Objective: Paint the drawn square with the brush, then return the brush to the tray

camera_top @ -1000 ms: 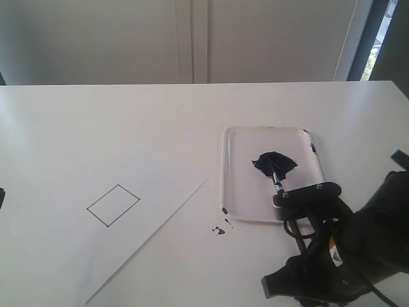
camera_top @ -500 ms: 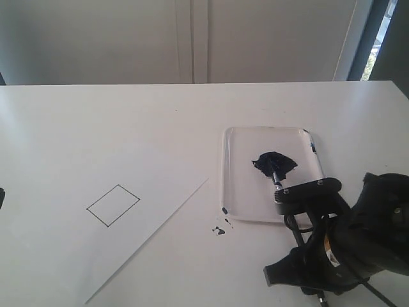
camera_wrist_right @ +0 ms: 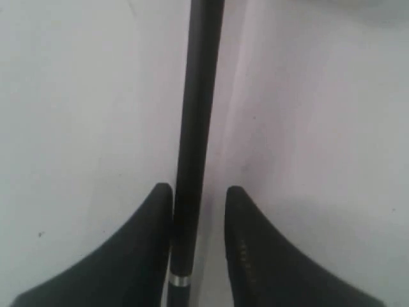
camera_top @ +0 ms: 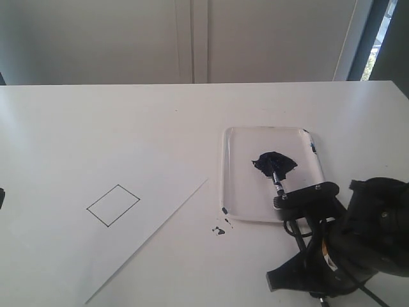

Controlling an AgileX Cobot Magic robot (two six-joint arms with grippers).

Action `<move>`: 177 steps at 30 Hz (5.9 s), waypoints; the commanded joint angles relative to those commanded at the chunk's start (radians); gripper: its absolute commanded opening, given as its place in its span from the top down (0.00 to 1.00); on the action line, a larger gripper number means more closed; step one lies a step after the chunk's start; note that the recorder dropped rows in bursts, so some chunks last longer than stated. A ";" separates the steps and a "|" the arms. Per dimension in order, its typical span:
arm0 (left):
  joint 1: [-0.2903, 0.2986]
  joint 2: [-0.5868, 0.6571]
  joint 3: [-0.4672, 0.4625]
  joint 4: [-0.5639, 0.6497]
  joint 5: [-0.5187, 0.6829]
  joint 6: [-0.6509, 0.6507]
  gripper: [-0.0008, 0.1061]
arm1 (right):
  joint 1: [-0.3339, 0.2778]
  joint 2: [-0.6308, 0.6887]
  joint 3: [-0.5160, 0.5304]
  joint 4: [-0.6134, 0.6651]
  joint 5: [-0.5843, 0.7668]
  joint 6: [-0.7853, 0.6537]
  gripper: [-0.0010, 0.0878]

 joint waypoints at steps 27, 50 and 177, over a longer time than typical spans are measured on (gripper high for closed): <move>0.000 0.000 0.000 0.000 0.000 0.000 0.99 | 0.000 0.026 0.000 0.011 -0.026 0.000 0.99; 0.000 0.000 0.000 0.000 0.010 0.000 0.99 | 0.000 -0.188 -0.142 -0.174 0.592 -0.404 0.99; 0.002 0.461 0.000 0.105 -0.293 -0.044 0.96 | 0.562 0.189 -0.506 -0.816 0.729 -0.627 0.99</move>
